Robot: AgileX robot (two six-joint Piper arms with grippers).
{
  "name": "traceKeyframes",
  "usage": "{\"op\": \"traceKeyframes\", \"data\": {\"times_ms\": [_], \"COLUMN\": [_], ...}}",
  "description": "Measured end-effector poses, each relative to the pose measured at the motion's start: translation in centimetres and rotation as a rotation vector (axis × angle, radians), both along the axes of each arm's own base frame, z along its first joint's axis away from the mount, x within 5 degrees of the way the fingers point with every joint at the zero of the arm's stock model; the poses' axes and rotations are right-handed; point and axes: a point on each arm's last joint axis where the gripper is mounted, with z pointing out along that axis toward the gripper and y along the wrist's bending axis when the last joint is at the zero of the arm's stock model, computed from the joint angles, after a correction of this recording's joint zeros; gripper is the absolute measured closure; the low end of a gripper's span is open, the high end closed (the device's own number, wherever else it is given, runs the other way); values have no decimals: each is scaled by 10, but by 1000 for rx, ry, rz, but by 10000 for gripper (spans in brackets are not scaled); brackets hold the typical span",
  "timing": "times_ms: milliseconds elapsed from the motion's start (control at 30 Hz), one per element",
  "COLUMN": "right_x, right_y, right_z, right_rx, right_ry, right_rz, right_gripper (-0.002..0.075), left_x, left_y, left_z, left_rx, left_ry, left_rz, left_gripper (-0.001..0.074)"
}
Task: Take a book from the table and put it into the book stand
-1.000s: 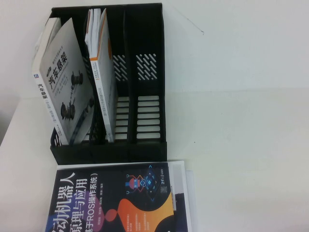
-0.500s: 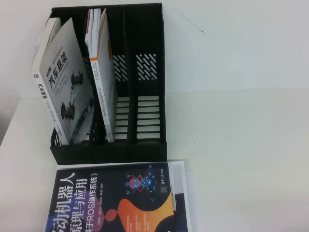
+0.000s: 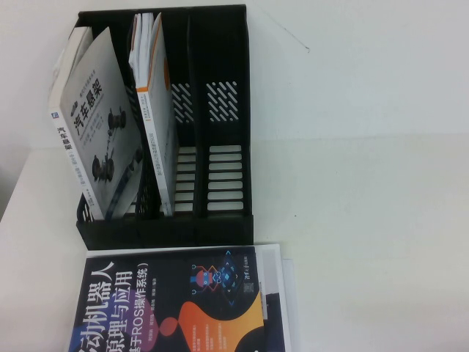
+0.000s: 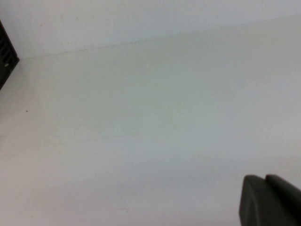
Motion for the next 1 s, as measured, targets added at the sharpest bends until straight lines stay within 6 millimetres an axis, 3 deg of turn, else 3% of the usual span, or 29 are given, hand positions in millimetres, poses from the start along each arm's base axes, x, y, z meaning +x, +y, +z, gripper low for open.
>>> {"op": "traceKeyframes", "data": {"times_ms": [733,833,1000], "right_x": [0,3,5], "right_y": [0,0,3], "right_z": [1,7,33], "right_rx": [-14,-15,2], "right_ry": [-15,-104,-395], "right_rz": [0,8,33], "right_gripper": [728,728,728], "left_x": [1,2,4], "left_y": [0,0,1], "left_z": [2,7,30], "left_rx": [1,4,11], "left_ry": [-29,-100,-353], "left_rz": [0,1,5], "left_gripper": [738,738,738]}}
